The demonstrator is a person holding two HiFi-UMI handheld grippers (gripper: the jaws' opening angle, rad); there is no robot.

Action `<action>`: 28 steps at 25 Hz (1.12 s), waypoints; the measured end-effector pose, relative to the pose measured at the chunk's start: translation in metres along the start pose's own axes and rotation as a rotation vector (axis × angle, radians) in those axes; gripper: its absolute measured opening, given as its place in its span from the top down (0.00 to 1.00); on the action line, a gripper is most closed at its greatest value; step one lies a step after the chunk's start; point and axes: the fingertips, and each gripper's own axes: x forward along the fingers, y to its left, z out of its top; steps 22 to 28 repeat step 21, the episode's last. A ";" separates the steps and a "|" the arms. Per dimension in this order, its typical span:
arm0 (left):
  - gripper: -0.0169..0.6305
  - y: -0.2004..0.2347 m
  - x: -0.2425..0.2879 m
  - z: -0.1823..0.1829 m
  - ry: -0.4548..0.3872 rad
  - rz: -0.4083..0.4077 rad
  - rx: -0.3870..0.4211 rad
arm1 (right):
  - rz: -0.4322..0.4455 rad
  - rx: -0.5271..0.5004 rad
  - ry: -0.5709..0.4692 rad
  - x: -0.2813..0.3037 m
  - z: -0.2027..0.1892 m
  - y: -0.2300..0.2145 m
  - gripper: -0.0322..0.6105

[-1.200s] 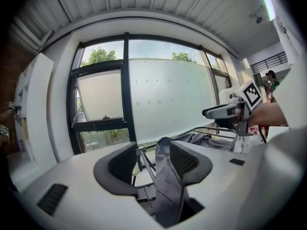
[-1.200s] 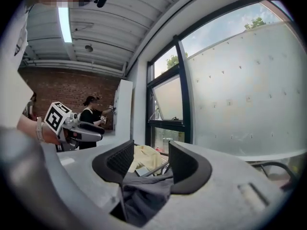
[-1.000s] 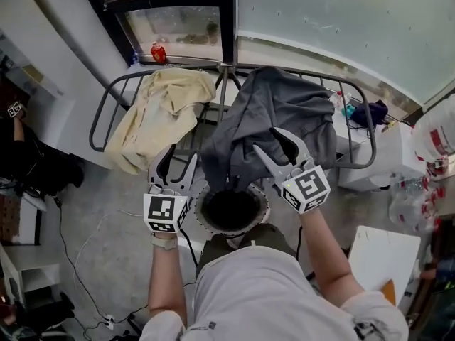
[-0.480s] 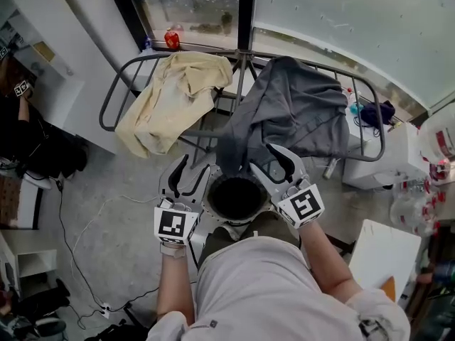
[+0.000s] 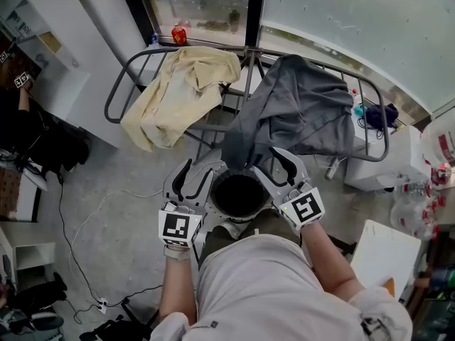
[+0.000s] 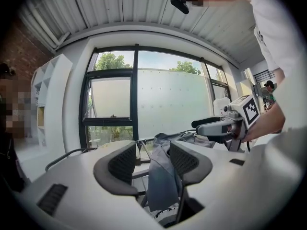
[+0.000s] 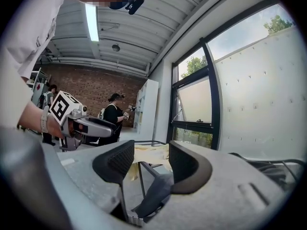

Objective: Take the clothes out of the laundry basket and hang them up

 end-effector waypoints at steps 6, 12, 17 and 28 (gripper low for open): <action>0.66 0.007 -0.008 -0.006 -0.001 0.019 -0.028 | 0.015 0.002 0.003 0.004 -0.001 0.006 0.60; 0.66 0.010 -0.013 -0.015 0.010 0.030 -0.044 | 0.021 -0.009 0.007 0.006 -0.001 0.012 0.60; 0.66 0.008 -0.014 -0.020 0.018 0.029 -0.053 | 0.017 -0.006 0.014 0.004 -0.005 0.011 0.60; 0.66 0.011 -0.014 -0.022 0.024 0.028 -0.054 | 0.018 -0.009 0.028 0.005 -0.008 0.012 0.60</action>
